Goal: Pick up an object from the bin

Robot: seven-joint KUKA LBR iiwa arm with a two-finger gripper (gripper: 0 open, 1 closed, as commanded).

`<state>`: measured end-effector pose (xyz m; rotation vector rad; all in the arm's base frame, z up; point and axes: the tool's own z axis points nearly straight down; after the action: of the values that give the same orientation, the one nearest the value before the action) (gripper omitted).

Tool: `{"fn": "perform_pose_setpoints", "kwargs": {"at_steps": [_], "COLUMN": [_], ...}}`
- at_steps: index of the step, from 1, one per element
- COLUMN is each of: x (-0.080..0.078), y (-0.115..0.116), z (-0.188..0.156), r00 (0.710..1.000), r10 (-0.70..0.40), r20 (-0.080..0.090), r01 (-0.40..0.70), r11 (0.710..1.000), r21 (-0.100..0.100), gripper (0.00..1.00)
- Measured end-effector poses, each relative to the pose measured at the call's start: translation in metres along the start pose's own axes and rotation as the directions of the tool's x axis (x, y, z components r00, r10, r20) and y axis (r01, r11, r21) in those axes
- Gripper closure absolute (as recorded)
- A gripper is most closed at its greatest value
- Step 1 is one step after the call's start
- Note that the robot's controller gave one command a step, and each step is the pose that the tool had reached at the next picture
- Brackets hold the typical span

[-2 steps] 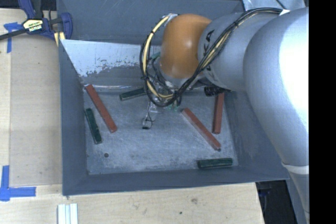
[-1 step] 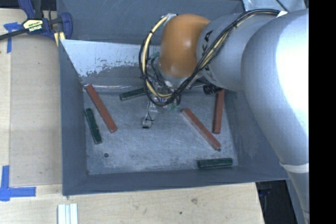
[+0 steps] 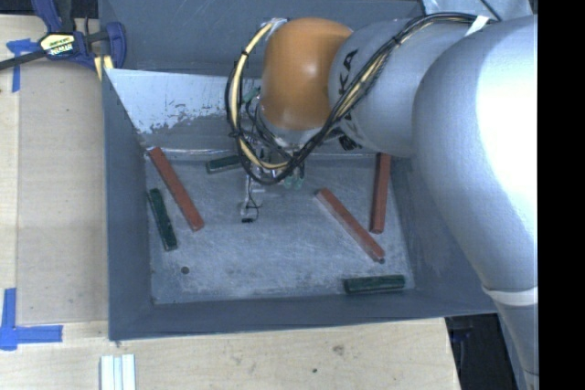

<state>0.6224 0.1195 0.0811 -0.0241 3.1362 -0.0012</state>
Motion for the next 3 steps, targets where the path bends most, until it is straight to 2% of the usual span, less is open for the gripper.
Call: {"fn": "perform_pose_setpoints", "kwargs": {"at_steps": [1,2,3], "x": [-0.002,-0.002,0.003], "y": [-0.025,-0.025,-0.031], "z": [0.006,0.006,-0.042], "r00": [0.980,0.980,0.976], "r10": [0.197,0.197,0.218], "r20": [-0.001,-0.001,-0.010], "r01": [-0.197,-0.197,-0.218], "r11": [0.980,0.980,0.976], "r21": [0.000,0.000,0.002], "gripper": [1.00,1.00,1.00]}}
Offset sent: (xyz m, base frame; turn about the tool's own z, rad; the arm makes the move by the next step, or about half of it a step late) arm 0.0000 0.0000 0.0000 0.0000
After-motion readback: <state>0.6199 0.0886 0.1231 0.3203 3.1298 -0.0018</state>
